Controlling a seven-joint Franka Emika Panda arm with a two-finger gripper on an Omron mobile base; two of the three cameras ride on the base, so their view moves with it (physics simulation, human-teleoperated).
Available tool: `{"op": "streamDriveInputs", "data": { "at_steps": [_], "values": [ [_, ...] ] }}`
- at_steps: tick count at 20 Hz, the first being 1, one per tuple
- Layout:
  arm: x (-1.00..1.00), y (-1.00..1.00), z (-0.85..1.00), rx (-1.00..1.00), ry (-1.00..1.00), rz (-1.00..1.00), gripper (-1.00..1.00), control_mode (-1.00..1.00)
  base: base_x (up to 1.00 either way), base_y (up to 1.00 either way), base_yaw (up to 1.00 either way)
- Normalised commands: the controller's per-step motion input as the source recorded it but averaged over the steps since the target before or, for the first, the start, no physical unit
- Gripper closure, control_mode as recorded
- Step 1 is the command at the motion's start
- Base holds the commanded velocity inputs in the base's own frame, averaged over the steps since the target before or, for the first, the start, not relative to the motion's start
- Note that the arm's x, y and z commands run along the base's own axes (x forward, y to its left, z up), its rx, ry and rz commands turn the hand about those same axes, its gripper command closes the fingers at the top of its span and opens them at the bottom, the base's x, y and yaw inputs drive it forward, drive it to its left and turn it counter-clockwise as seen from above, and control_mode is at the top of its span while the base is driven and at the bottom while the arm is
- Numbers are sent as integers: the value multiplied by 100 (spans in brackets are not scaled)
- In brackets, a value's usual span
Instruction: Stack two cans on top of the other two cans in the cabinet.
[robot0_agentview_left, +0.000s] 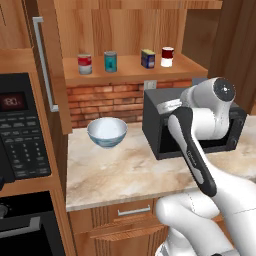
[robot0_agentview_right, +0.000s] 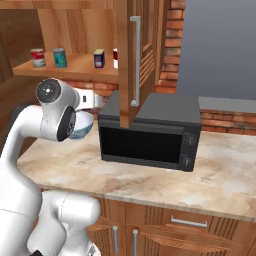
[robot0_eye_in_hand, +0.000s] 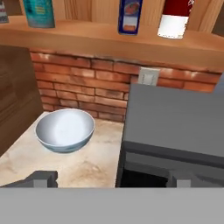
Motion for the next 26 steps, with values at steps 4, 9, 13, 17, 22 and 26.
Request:
{"op": "streamDriveInputs", "data": {
  "at_steps": [4, 9, 13, 17, 22, 26],
  "values": [
    [-9, -10, 43, 0, -12, 0, -100, -100, 0, 0, 0],
    [0, -3, 44, 0, -10, 0, -100, -100, 0, 0, 0],
    [0, 0, 40, 0, -10, 0, -100, -100, 0, 0, 0],
    [0, 0, 44, 0, -11, 0, -100, -100, 0, 0, 0],
    [0, 0, 35, 0, -16, 0, -100, -100, 0, 0, 0],
    [0, 0, 25, 0, -9, 0, -100, -100, 0, 0, 0]
  ]
}}
